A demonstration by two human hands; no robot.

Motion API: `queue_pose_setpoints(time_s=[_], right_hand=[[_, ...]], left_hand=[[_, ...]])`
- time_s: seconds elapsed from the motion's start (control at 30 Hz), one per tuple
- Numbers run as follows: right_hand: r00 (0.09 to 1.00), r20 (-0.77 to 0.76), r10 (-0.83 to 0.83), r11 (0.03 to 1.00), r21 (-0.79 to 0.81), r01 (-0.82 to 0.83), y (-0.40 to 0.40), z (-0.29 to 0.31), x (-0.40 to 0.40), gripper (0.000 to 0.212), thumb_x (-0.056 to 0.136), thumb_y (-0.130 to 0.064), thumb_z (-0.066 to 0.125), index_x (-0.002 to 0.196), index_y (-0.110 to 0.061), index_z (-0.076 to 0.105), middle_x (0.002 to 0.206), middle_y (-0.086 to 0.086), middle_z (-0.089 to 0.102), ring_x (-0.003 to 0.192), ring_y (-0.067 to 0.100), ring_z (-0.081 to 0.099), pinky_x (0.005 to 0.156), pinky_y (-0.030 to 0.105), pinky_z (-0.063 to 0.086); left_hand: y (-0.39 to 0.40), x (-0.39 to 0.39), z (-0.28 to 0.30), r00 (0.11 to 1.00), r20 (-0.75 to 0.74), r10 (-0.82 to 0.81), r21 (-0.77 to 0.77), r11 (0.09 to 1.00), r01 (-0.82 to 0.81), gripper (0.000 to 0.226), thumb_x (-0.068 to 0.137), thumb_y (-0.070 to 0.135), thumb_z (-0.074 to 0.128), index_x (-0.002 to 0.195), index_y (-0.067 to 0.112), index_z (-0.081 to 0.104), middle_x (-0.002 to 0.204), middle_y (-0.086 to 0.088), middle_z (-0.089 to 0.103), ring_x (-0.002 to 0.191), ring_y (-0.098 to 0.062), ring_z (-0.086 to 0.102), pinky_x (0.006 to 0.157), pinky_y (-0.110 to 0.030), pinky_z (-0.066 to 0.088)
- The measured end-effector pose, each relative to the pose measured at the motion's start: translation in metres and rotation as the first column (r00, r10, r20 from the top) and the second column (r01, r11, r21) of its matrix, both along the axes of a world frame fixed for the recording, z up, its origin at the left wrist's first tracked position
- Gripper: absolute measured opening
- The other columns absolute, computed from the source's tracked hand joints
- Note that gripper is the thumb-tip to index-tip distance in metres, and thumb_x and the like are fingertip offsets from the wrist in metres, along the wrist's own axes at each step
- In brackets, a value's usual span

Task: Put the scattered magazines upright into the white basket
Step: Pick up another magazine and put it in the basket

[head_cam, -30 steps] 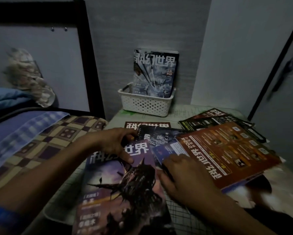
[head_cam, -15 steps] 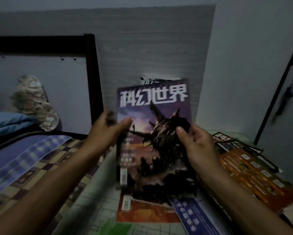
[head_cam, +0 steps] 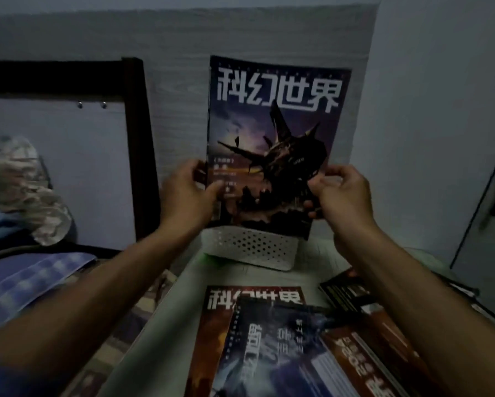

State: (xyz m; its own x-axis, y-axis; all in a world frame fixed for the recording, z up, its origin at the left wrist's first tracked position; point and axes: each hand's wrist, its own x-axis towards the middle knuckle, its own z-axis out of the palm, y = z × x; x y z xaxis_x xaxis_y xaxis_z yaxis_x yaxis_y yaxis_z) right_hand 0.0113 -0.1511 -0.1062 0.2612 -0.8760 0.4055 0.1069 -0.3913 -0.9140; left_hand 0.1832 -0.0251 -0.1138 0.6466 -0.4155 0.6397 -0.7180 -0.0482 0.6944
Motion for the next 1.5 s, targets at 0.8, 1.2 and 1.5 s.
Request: queue_pose_setpoints(time_s=[0.8, 1.2, 1.5], right_hand=[[0.905, -0.417, 0.082, 0.984, -0.108, -0.139, -0.077, -0.075, 0.018, 0.007, 0.085, -0.013, 0.072, 0.090, -0.013, 0.067, 0.087, -0.003, 0.066, 0.078, 0.004, 0.061, 0.065, 0.012, 0.045], [0.214, -0.975, -0.052, 0.784, -0.173, -0.596, 0.012, -0.085, -0.177, 0.044, 0.085, -0.054, 0.060, 0.126, -0.039, 0.054, 0.126, -0.015, 0.059, 0.112, 0.005, 0.054, 0.096, 0.032, 0.046], [0.266, -0.956, -0.127, 0.974, -0.069, 0.216, -0.014, -0.104, -0.262, 0.106, 0.044, -0.100, 0.044, 0.120, -0.027, 0.058, 0.120, 0.004, 0.068, 0.103, 0.026, 0.065, 0.094, 0.042, 0.052]], left_hand=[[-0.070, 0.041, -0.092, 1.000, -0.014, -0.005, 0.274, 0.962, 0.009, 0.047, 0.084, 0.028, 0.070, 0.126, 0.017, 0.051, 0.133, -0.010, 0.049, 0.124, -0.026, 0.048, 0.103, -0.044, 0.043], [0.023, -0.112, -0.100, 0.732, 0.012, -0.681, 0.860, 0.380, 0.340, 0.044, 0.081, 0.060, 0.060, 0.115, 0.032, 0.064, 0.111, 0.010, 0.060, 0.097, -0.007, 0.057, 0.084, -0.036, 0.052], [0.023, -0.157, -0.100, 0.784, 0.100, -0.613, 0.836, 0.479, 0.268, 0.050, 0.080, 0.052, 0.069, 0.122, 0.028, 0.058, 0.121, 0.009, 0.060, 0.108, -0.012, 0.058, 0.089, -0.036, 0.053]])
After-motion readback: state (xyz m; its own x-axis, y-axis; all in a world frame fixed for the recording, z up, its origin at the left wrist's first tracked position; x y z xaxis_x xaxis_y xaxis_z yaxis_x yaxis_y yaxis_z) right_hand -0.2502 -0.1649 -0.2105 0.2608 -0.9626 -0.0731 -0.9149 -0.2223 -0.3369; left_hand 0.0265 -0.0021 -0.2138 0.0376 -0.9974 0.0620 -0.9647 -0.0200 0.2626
